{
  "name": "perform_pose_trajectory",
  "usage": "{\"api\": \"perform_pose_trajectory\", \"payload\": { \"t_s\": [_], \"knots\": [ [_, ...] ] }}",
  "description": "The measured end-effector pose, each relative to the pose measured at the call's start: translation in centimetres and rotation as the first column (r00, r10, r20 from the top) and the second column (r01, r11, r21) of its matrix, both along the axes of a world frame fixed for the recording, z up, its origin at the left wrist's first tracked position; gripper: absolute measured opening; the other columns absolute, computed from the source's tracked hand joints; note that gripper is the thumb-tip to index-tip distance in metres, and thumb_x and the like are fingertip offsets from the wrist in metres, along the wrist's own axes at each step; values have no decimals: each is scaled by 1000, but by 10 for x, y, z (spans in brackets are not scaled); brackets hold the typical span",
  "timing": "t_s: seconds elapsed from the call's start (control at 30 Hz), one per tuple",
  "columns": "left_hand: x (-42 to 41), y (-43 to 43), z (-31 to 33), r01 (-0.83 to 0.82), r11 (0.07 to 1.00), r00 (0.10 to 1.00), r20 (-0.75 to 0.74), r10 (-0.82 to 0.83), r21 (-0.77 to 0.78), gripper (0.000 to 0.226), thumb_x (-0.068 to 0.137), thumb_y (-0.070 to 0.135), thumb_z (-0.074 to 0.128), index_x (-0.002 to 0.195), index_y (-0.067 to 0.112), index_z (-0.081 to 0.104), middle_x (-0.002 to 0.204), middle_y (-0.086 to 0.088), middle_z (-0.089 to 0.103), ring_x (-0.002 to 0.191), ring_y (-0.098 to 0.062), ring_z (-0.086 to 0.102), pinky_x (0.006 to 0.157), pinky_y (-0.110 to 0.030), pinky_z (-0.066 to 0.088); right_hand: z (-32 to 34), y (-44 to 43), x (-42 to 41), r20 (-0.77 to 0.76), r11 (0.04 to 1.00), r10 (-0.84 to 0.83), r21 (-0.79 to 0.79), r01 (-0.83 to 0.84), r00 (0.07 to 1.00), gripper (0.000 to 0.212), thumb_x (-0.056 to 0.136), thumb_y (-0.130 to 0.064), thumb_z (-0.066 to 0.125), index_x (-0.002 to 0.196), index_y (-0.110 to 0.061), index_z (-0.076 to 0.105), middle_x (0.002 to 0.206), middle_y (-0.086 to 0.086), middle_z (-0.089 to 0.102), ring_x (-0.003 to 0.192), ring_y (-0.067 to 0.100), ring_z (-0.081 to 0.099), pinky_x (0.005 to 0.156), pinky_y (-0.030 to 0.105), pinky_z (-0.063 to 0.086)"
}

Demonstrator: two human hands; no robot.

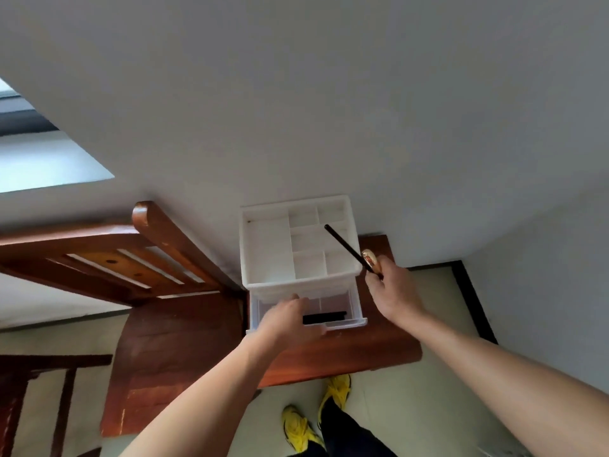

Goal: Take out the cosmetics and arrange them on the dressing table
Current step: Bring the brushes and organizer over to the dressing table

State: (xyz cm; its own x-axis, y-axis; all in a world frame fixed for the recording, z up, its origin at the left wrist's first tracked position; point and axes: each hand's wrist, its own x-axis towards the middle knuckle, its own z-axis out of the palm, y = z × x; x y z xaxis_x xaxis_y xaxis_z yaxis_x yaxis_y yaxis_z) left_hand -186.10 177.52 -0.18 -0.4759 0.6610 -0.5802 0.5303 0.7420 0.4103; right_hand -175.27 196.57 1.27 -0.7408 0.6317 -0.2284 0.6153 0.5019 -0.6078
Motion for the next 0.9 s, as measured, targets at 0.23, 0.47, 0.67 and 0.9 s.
{"api": "perform_pose_trajectory", "payload": {
  "t_s": [0.23,0.47,0.67,0.9],
  "knots": [
    [5,28,-21,377,905,910,-102,-401,-196,72,82,44,67,141,16,37,134,-8,47,121,-28,46,100,-42,42,-27,-1,39,116,927,-255,-255,277,960,20,95,-20,49,82,-6,53,73,10,63,56,19,53,50,31,40],
    [1,34,-29,326,920,930,-100,-353,-216,51,83,28,63,129,11,46,126,-8,49,116,-27,48,97,-40,45,-44,-17,48,184,736,-427,-499,458,885,20,93,-18,51,74,-11,53,63,3,55,54,15,48,52,32,39],
    [7,33,-30,289,935,947,-82,-310,-204,49,84,22,60,128,8,44,125,-10,51,116,-30,49,94,-39,44,-47,-25,42,260,580,-486,-618,531,834,13,94,-12,50,90,-4,60,66,4,55,53,14,44,46,26,37],
    [8,29,-33,279,938,949,-89,-302,-204,42,83,25,58,122,11,51,124,-9,51,115,-29,46,93,-38,43,-47,-36,37,351,363,-587,-691,625,730,9,90,-5,50,85,-5,58,63,4,49,45,12,38,41,24,32]
  ]
}}
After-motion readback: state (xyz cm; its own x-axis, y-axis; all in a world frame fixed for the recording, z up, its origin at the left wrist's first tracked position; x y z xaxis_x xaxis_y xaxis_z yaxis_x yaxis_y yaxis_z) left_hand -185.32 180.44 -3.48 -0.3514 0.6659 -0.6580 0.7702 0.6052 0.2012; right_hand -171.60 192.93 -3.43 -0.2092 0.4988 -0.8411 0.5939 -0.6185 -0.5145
